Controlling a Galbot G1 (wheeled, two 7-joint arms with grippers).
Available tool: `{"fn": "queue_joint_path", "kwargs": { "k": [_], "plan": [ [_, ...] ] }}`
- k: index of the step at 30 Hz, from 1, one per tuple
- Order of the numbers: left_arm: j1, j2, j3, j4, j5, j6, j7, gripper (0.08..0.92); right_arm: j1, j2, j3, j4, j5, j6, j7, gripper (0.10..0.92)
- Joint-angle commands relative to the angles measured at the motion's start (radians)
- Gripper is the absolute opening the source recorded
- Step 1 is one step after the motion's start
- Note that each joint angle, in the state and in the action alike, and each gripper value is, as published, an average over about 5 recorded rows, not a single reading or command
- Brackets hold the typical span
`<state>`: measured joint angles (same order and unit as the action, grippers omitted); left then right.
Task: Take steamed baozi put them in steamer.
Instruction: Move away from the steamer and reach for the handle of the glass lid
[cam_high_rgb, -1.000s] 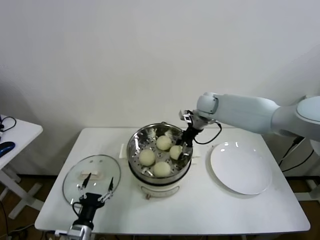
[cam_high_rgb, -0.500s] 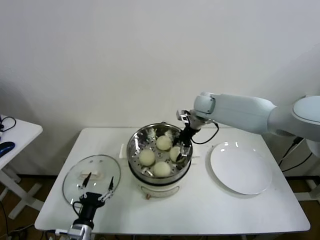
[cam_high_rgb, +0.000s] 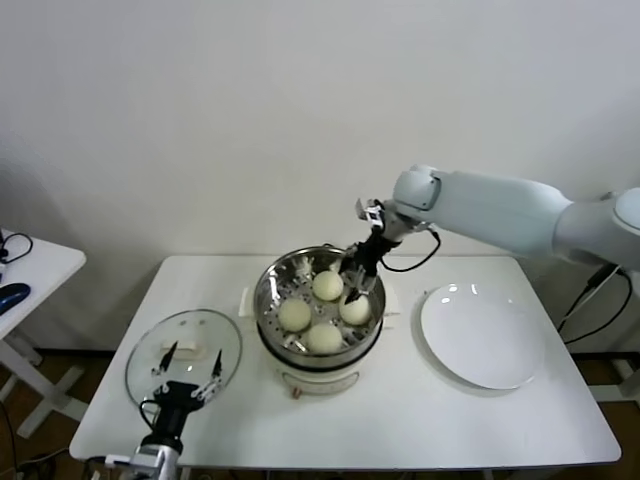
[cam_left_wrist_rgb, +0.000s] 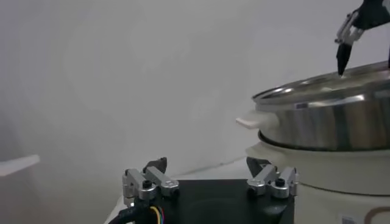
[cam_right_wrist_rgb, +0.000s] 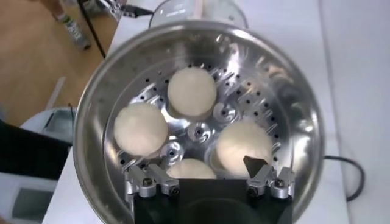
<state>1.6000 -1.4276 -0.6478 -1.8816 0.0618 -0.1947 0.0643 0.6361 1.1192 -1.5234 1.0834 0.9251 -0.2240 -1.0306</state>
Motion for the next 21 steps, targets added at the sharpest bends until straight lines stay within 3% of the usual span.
{"fn": "queue_joint_path", "kwargs": {
  "k": [1,13,21],
  "plan": [
    [-0.006,0.006,-0.011,-0.011,0.0,0.004,-0.005,0.823,-0.004,-0.211,0.184,0.111,-0.035,0.023,0.032,0.823],
    [0.012,0.013,-0.006,-0.031,0.046,-0.045,-0.03,0.823,-0.307,-0.626,0.559,0.39,-0.136,0.182,0.316,0.823],
    [0.005,0.006,0.007,-0.038,0.054,-0.046,-0.025,0.823,-0.951,-0.736,1.234,0.483,-0.236,0.258,0.421,0.823]
  ]
}}
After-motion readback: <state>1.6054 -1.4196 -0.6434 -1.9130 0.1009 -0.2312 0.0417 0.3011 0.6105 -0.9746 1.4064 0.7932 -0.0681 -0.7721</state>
